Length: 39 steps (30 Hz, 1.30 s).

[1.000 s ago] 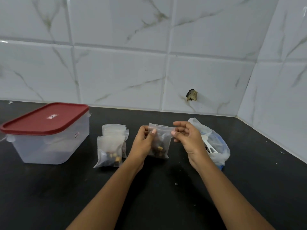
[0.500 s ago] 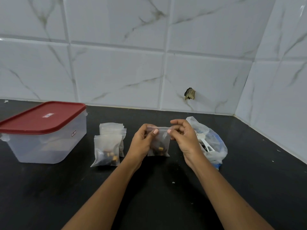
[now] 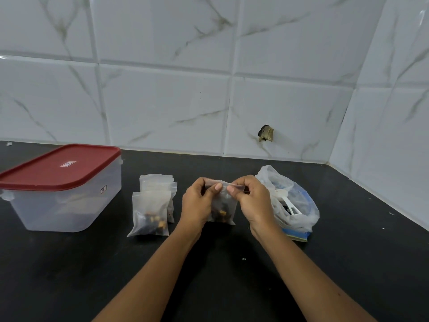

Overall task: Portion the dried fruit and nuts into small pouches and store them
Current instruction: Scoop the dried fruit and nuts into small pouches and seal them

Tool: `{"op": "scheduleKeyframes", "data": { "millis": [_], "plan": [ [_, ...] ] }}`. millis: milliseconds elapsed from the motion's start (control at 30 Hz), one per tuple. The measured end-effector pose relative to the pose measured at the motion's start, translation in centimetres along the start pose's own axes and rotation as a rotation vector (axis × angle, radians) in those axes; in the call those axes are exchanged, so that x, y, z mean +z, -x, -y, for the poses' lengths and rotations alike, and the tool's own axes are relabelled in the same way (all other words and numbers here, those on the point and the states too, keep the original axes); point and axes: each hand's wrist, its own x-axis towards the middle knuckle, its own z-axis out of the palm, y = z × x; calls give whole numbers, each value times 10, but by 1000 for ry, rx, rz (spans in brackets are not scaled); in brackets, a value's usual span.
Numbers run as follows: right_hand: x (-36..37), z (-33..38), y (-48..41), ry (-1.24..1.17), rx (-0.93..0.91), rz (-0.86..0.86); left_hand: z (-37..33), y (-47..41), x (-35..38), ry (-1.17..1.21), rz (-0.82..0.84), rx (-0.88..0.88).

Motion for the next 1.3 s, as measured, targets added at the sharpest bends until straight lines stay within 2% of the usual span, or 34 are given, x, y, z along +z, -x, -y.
{"op": "scheduleKeyframes", "data": {
  "millis": [300,467,667,800,1000,1167,1300],
  "plan": [
    [-2,-4,-1,-99,117,-73,-2,0,-4,202,-17,-84],
    [-5,0,0,-170,171,19,3,-5,-7,161,-81,-102],
    [-3,4,0,-182,228,53,7,-8,-4,87,-58,-98],
    [-5,4,-1,-235,243,47,7,-7,-4,114,-58,-93],
    [-9,3,2,-397,278,167,5,-1,-6,173,-133,-81],
    [-10,-2,7,-320,261,114,2,5,-8,151,-239,-53],
    [-4,-2,14,-307,257,54,-7,18,-9,46,-294,-3]
  ]
}}
